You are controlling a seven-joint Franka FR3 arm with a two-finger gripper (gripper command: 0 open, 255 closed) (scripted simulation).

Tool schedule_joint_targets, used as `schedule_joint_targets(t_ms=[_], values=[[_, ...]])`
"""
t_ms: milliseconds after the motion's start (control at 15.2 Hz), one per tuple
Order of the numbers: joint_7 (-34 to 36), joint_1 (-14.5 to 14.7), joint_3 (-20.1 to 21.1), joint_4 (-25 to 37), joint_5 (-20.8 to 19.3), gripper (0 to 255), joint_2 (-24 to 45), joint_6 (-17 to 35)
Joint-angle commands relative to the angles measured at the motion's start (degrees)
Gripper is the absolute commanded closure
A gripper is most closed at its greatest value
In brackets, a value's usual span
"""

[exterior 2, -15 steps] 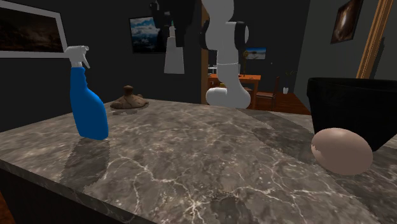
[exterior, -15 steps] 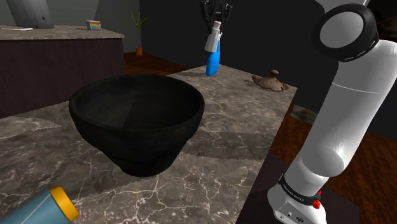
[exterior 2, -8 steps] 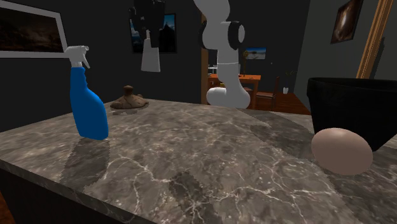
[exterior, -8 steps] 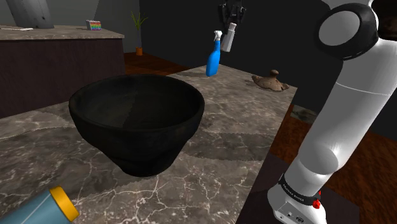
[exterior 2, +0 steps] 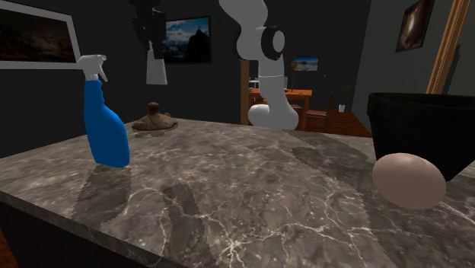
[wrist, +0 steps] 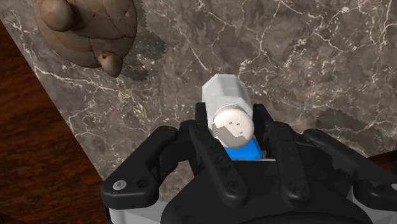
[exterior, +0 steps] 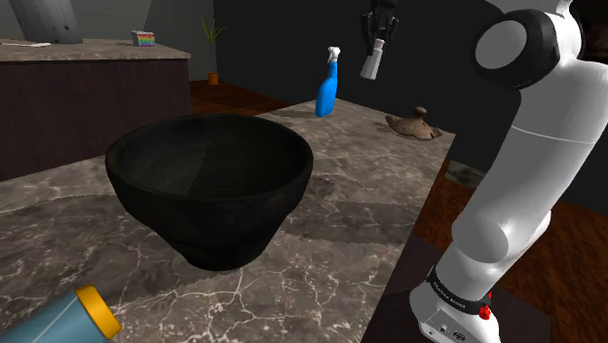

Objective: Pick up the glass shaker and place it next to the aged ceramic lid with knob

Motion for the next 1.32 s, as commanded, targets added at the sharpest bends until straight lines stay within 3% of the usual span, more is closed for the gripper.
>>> schedule_joint_targets(t_ms=[0, 264, 462, 792, 1254], values=[[-2.9, -1.6, -1.2, 2.6, 0.1, 255, 2.0, -0.5], [-8.9, -5.5, -3.5, 8.9, 0.5, 255, 6.4, -2.0], [-13.5, -9.1, -5.0, 17.1, 1.3, 255, 11.9, -4.6], [-12.7, -8.2, -4.8, 2.7, 0.4, 255, 5.4, 3.4], [-11.8, -7.6, -4.6, -10.1, -0.1, 255, 0.5, 11.3]])
